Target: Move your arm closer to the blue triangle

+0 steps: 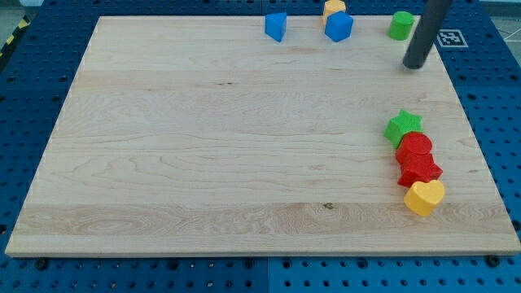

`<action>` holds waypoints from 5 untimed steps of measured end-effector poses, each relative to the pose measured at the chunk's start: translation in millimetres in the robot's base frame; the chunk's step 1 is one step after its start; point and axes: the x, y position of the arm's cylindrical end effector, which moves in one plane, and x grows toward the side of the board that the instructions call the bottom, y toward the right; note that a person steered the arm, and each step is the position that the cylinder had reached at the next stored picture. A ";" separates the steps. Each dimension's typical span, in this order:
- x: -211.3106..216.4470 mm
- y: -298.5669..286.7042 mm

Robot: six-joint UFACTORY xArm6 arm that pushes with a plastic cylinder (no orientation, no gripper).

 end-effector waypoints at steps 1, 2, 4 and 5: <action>-5.3 -49.7; 2.9 -136.9; -89.6 -314.5; -117.5 -312.8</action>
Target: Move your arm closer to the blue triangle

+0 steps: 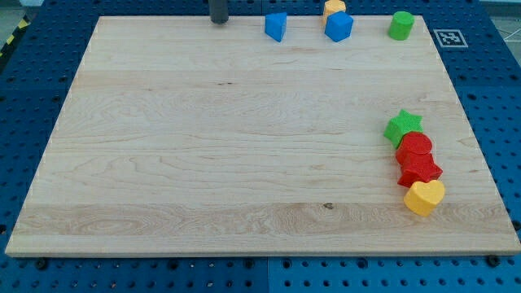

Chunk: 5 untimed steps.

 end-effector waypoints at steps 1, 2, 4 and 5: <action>0.1 50.3; -0.8 89.9; 43.0 100.3; 68.1 104.6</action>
